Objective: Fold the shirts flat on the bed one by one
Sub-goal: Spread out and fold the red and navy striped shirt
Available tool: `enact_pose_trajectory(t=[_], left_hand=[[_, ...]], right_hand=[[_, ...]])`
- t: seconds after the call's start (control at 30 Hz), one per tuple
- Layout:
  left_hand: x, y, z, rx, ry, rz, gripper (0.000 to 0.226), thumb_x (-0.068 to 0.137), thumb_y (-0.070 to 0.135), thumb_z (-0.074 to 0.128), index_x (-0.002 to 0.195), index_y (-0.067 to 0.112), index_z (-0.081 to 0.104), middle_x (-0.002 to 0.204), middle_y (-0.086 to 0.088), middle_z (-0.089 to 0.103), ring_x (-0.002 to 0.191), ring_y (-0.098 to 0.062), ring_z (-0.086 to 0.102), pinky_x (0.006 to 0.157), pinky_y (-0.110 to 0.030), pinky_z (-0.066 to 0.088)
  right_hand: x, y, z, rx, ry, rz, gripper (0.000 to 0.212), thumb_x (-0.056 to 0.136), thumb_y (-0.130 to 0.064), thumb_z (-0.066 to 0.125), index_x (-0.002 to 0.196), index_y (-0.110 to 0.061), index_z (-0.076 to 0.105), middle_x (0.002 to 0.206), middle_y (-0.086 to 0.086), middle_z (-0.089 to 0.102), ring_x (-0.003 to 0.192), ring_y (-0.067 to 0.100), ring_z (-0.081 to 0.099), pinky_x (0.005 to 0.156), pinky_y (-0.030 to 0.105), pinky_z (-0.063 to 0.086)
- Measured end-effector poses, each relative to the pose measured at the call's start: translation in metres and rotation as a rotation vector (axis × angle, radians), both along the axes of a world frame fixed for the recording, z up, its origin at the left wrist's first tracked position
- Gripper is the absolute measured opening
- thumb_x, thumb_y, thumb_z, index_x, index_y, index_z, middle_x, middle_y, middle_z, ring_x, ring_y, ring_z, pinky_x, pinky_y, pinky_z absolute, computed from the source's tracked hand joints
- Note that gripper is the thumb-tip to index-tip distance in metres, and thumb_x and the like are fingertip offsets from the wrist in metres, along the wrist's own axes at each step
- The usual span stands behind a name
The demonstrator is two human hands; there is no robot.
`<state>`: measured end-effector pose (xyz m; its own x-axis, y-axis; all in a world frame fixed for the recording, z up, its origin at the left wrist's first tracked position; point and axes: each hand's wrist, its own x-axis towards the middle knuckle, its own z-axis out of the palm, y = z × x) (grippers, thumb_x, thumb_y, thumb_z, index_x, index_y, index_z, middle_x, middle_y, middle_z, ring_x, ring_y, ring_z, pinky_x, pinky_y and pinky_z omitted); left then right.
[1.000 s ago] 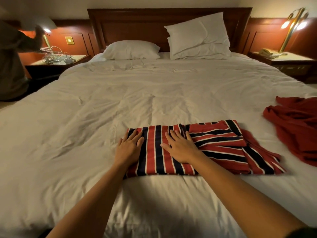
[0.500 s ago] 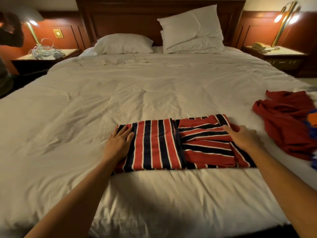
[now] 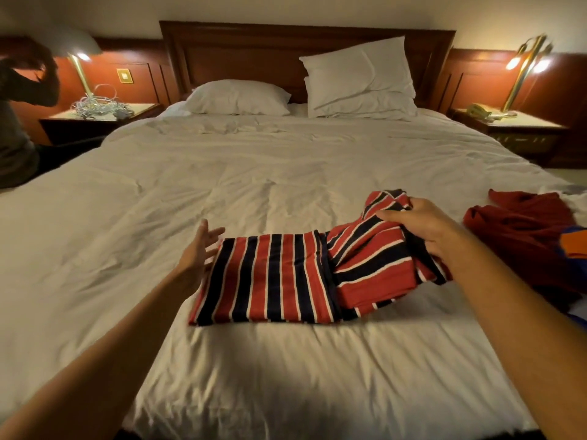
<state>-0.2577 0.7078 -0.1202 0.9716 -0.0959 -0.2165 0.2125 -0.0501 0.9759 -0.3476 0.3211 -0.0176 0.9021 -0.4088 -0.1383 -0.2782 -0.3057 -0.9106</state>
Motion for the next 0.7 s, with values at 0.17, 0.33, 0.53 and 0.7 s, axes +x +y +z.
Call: enact_pose_trajectory(t=[0.17, 0.33, 0.53, 0.7], left_hand=[[0.003, 0.016, 0.011, -0.237, 0.123, 0.041, 0.082, 0.090, 0.081, 0.021, 0.146, 0.027, 0.048, 0.159, -0.010, 0.034, 0.142, -0.037, 0.034, 0.114, -0.056, 0.027], [0.000, 0.034, 0.008, -0.340, 0.203, 0.016, 0.085, 0.088, 0.082, 0.024, 0.146, 0.023, 0.044, 0.145, -0.012, 0.047, 0.134, -0.038, 0.046, 0.109, -0.057, 0.038], [-0.009, 0.039, 0.002, 0.049, 0.098, -0.057, 0.056, 0.093, 0.053, 0.060, 0.130, 0.011, 0.052, 0.132, -0.014, 0.060, 0.089, -0.014, 0.069, 0.071, -0.029, 0.053], [-0.006, 0.045, 0.000, 0.143, 0.101, -0.179, 0.106, 0.071, 0.036, 0.087, 0.152, 0.027, 0.019, 0.129, 0.005, 0.051, 0.115, -0.017, 0.056, 0.092, -0.034, 0.051]], right_hand=[[0.032, 0.119, 0.046, -0.115, -0.071, 0.345, 0.049, 0.085, -0.010, 0.075, 0.131, -0.010, 0.059, 0.120, 0.007, 0.066, 0.102, 0.022, 0.067, 0.088, 0.033, 0.055], [0.049, 0.222, 0.012, -0.209, 0.075, 0.576, 0.058, 0.094, -0.036, 0.064, 0.145, -0.015, 0.047, 0.122, 0.010, 0.064, 0.096, 0.026, 0.069, 0.082, 0.037, 0.058], [0.039, 0.198, -0.071, -0.927, 0.181, 0.622, 0.054, 0.102, -0.055, 0.035, 0.141, -0.023, 0.052, 0.143, 0.005, 0.054, 0.132, 0.028, 0.048, 0.111, 0.046, 0.032], [0.054, 0.174, -0.088, -0.998, 0.075, 0.455, 0.051, 0.100, -0.060, 0.030, 0.079, -0.023, 0.057, 0.085, -0.002, 0.065, 0.085, 0.020, 0.062, 0.102, 0.048, 0.040]])
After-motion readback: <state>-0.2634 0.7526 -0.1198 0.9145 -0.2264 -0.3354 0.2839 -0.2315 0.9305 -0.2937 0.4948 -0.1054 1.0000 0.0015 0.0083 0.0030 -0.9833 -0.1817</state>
